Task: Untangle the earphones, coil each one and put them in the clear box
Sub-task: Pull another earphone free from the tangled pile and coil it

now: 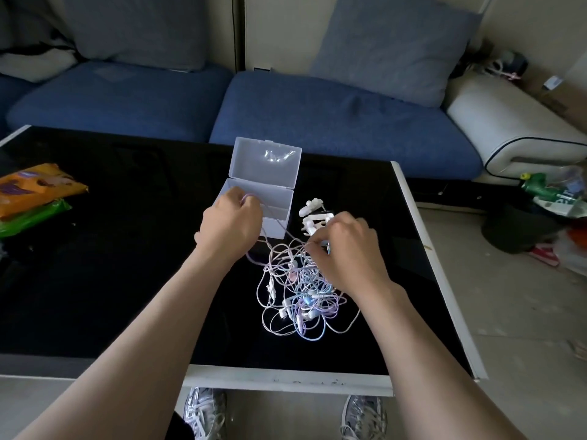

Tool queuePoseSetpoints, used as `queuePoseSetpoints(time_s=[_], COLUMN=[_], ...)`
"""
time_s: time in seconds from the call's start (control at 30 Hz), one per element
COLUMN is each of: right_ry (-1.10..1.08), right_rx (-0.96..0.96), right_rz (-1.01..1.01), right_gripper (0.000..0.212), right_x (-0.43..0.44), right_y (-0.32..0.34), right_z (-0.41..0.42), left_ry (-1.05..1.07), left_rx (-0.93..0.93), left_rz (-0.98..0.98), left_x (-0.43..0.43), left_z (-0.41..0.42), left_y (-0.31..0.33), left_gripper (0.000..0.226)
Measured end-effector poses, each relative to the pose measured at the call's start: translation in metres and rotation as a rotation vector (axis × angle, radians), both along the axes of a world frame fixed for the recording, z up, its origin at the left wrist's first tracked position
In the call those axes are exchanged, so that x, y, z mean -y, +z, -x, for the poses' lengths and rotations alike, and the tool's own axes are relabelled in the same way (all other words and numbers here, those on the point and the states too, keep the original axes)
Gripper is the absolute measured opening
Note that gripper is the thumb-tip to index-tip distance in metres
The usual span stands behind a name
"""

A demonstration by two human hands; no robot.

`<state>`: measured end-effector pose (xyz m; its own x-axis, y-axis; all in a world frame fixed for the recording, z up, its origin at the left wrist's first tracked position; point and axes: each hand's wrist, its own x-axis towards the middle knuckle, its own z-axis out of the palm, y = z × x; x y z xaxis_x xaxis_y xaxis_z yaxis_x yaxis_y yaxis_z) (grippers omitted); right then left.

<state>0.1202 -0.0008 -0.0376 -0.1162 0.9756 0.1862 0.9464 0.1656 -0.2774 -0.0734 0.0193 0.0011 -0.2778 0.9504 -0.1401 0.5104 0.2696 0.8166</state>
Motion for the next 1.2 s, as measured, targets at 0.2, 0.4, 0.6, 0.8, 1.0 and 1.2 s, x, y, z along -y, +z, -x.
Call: queuePoseSetpoints(time_s=[0.2,0.4,0.6,0.8,1.0,1.2], right_ry=[0.137,0.039,-0.107,-0.152,-0.297,-0.282], right_rx=[-0.25,-0.241,-0.152,-0.025,-0.394,-0.285], right_rz=[0.142,0.409,0.42,0.481,0.436,0.541], right_gripper=[0.016,0.014,0.023,0.034,0.025,0.026], right_x=[0.004,0.007,0.001,0.008,0.005,0.008], right_y=[0.007,0.01,0.006,0.007,0.015,0.019], right_z=[0.001,0.006,0.0,-0.005,-0.012,-0.015], left_ry=[-0.021,-0.258,-0.234,-0.047,-0.015,0.028], left_rx=[0.421,0.622,0.838,0.575,-0.122,-0.521], left_rz=[-0.092,-0.009,-0.194,-0.246,-0.216,0.095], left_x=[-0.001,0.001,0.002,-0.002,0.004,0.009], left_z=[-0.007,-0.013,-0.013,-0.011,-0.013,-0.003], left_y=[0.014,0.018,0.022,0.019,0.005,-0.004], left_gripper=[0.041,0.05,0.044,0.039,0.03,0.05])
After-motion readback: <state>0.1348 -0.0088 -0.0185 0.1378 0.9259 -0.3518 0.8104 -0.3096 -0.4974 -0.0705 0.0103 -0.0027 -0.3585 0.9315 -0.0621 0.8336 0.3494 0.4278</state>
